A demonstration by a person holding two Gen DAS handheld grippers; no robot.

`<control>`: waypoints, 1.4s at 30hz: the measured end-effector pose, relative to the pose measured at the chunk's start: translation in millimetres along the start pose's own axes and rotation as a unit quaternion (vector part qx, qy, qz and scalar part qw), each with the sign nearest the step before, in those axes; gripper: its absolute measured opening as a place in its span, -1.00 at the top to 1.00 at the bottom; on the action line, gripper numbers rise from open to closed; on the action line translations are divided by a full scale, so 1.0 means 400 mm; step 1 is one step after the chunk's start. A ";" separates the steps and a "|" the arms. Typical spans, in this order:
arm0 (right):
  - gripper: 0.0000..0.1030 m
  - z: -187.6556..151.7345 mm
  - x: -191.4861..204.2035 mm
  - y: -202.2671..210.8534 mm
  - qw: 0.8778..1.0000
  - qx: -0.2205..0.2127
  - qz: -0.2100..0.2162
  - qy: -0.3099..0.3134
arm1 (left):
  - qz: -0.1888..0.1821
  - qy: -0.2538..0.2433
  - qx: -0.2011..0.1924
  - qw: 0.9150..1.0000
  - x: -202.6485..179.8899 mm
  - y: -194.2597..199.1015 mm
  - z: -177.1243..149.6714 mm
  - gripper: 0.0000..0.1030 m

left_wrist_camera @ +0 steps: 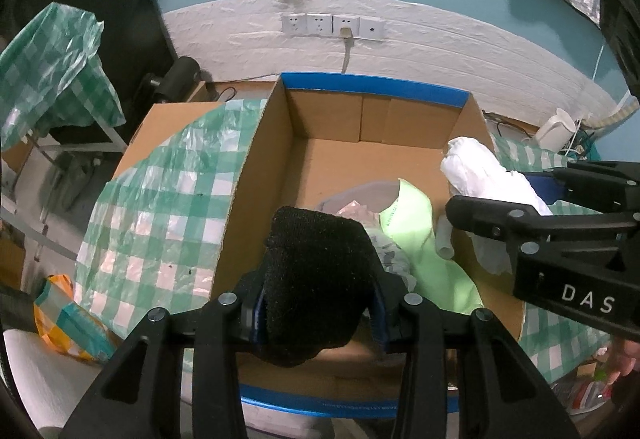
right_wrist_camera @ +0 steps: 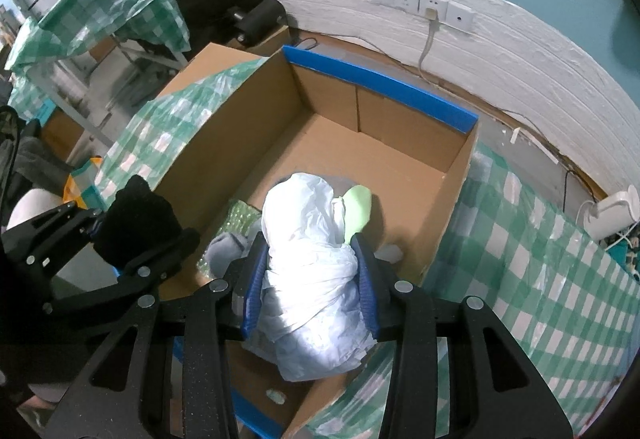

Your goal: Organize soft objects

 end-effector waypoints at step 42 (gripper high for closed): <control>-0.26 -0.148 -0.163 0.348 0.989 -0.098 -0.095 -0.057 | -0.038 -0.078 -0.098 0.991 -0.191 0.232 0.009 -0.78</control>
Point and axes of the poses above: each gripper's, at about its wrist camera, not at the fingertips, and y roughly against the way its jaws point, x to its left, z to its top, the point moved 10 cm from there along -y, roughly the way its jaws point, and after that the axes turned 13 degrees about y, right-handed, at the moved point
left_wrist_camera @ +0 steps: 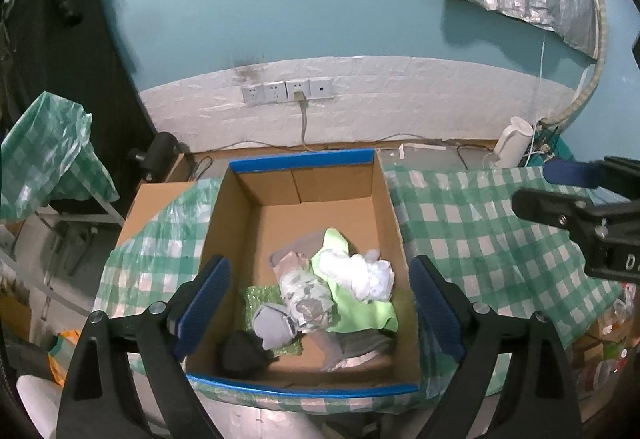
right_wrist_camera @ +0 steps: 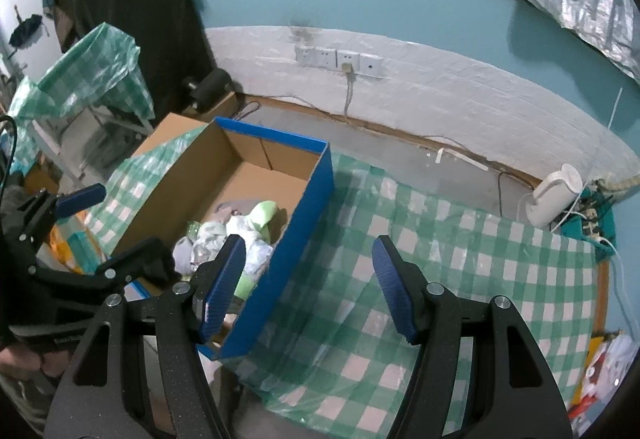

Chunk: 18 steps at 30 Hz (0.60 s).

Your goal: Organize soft objects

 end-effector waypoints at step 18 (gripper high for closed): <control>-0.27 -0.060 -0.071 0.054 0.999 -0.021 -0.020 -0.024 | -0.005 -0.018 -0.004 1.000 -0.068 0.018 0.010 -0.79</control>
Point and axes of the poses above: each gripper's, at about its wrist camera, not at the fingertips, and y roughly against the way its jaws point, x to its left, z to its top, the point moved 10 cm from there along -y, roughly the way its jaws point, and after that the axes turned 13 degrees about y, right-handed, at the moved point
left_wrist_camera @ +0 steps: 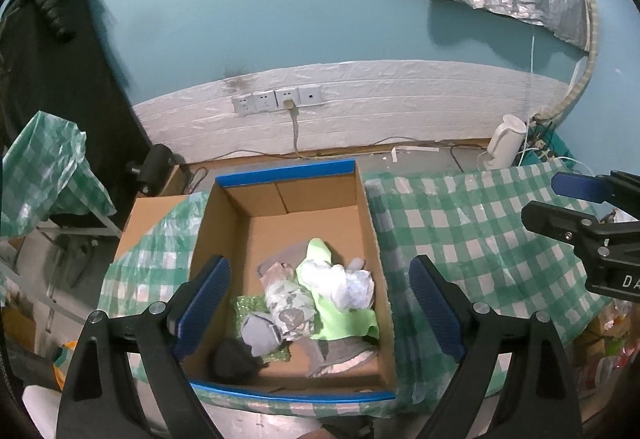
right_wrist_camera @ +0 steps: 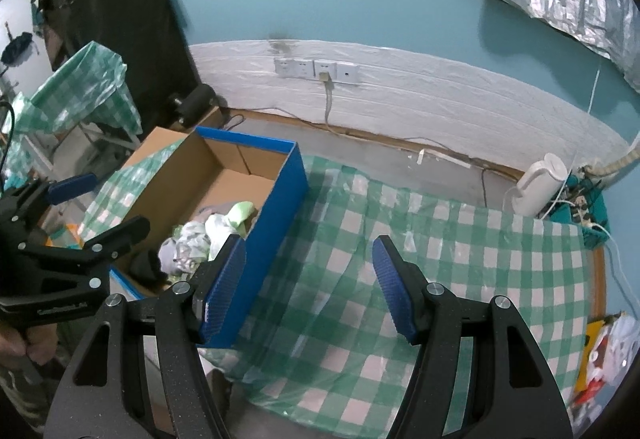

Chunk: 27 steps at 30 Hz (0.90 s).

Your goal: Organize soft objects

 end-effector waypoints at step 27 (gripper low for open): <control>-0.27 -0.007 -0.019 0.011 1.000 -0.003 -0.005 -0.001 | -0.008 -0.002 0.006 1.000 -0.011 0.002 -0.003 -0.79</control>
Point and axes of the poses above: each gripper's, at about its wrist camera, not at the fingertips, and y roughly against the way its jaws point, x to its left, z to its top, the point moved 10 cm from there along -y, roughly the way its jaws point, and after that the axes turned 13 degrees about y, right-handed, at the moved point
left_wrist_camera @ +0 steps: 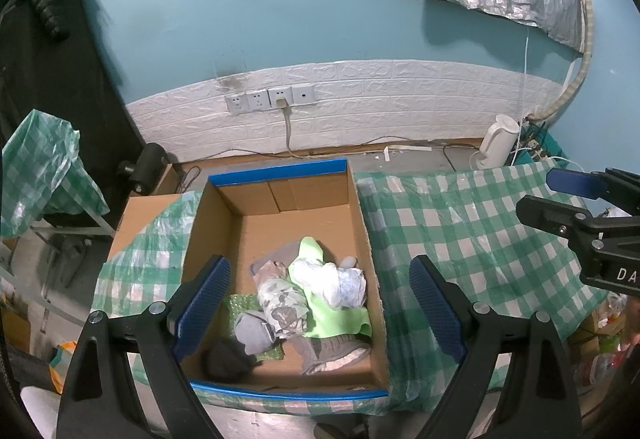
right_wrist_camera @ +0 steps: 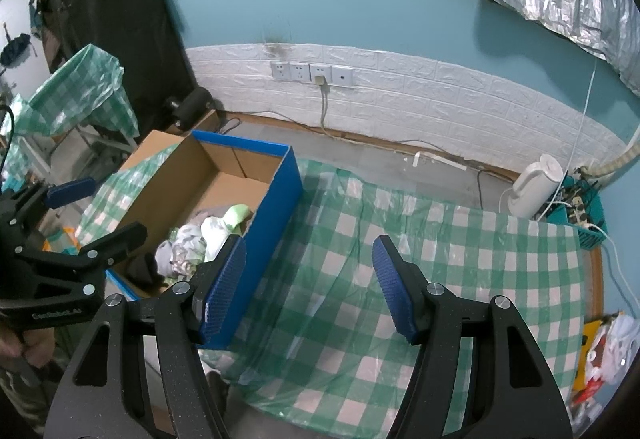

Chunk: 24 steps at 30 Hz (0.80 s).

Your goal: Organize soft objects

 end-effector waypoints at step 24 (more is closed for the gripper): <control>-0.27 -0.002 -0.011 0.001 1.000 0.002 0.000 0.000 | -0.006 -0.006 0.005 1.000 -0.022 0.001 -0.007 -0.79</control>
Point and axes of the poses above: each gripper's, at about its wrist camera, not at the fingertips, and y roughly against the way its jaws point, x to its left, z to its top, the point moved 10 cm from there along -y, roughly the way its jaws point, and after that the axes turned 13 degrees about y, right-handed, at the moved point
